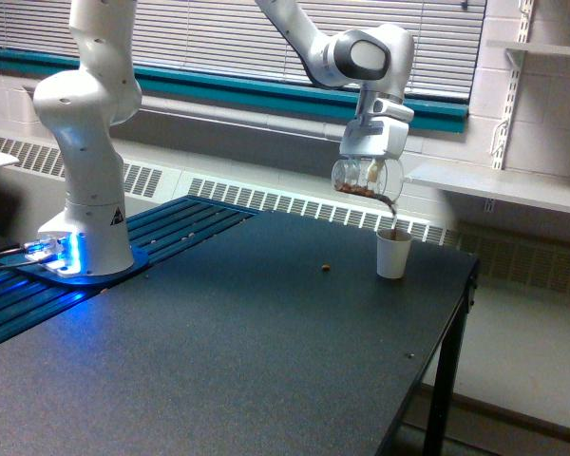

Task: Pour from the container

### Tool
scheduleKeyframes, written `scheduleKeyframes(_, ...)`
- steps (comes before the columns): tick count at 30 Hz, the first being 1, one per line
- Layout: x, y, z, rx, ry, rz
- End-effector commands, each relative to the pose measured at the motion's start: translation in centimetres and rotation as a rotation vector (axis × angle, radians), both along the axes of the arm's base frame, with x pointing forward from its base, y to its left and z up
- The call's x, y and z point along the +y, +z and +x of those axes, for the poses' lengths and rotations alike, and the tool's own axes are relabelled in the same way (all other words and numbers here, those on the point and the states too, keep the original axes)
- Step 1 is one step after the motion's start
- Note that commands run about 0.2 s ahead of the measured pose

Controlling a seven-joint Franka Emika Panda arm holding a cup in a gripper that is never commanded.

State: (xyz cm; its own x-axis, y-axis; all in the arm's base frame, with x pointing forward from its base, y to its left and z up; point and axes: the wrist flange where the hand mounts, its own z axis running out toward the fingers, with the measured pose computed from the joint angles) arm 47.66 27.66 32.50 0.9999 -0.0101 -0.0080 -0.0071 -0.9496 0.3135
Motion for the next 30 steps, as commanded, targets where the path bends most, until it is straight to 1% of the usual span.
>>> scheduleKeyframes(1,0.72,0.47,-0.06,0.003,0.014,-0.010)
scheduleKeyframes(30,1.24,0.95,0.10,0.051,0.033,-0.033)
